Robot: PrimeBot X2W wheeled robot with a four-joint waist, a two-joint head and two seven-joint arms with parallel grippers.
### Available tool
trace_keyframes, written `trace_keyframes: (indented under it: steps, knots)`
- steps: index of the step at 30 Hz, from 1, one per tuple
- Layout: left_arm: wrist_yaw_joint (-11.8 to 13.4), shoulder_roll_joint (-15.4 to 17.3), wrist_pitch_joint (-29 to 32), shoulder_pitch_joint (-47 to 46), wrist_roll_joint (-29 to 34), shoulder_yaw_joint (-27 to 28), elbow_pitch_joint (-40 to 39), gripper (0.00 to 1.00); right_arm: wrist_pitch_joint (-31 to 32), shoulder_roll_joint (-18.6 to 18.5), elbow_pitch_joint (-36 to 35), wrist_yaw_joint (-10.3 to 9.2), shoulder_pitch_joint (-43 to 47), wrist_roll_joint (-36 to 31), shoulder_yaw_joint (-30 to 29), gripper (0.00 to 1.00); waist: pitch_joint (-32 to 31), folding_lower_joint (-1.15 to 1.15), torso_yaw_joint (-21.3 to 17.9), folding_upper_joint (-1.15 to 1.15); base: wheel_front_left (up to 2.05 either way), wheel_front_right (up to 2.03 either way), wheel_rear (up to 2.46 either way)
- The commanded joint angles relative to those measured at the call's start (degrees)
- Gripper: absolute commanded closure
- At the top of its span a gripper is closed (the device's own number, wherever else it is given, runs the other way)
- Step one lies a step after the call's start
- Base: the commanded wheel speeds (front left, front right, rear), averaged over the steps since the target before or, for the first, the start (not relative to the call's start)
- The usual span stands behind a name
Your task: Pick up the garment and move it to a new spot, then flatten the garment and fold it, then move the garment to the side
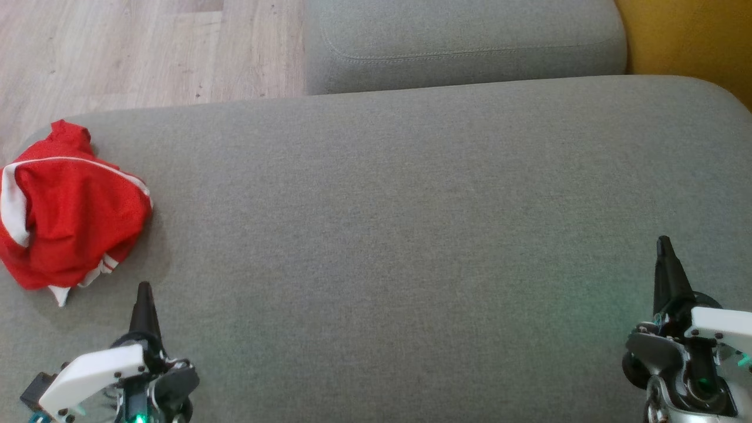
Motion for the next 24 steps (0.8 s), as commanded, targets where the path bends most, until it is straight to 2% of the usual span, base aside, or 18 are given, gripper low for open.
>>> trace_keyframes:
  steps: [1,5,6,9,24]
  knots:
    - [-0.41,0.36,0.4,-1.84,-0.32,2.22,-2.16,1.0,0.32,-0.28,-2.3,-0.04,-1.2,0.41,1.18,1.0,0.0,0.0,0.0,0.0,0.0,0.0,0.0]
    - [-0.41,0.36,0.4,-1.84,-0.32,2.22,-2.16,1.0,0.32,-0.28,-2.3,-0.04,-1.2,0.41,1.18,1.0,0.0,0.0,0.0,0.0,0.0,0.0,0.0]
    - [0.03,-0.01,-0.04,0.01,0.0,-0.06,0.2,0.0,-0.01,0.02,0.25,0.0,0.0,0.0,0.02,0.0,0.0,0.0,0.0,0.0,0.0,0.0,0.0]
    - [0.03,-0.12,-0.05,1.03,0.02,-0.44,2.58,0.0,-0.01,0.21,2.9,0.0,0.77,0.0,0.08,0.0,0.01,0.0,0.0,0.0,0.0,0.0,0.0]
    - [-0.02,0.53,-2.4,-0.3,4.02,-0.95,3.04,0.0,-2.32,-1.04,2.26,0.0,-0.59,-2.88,2.28,0.0,0.26,0.0,-0.15,0.0,0.0,0.0,0.0]
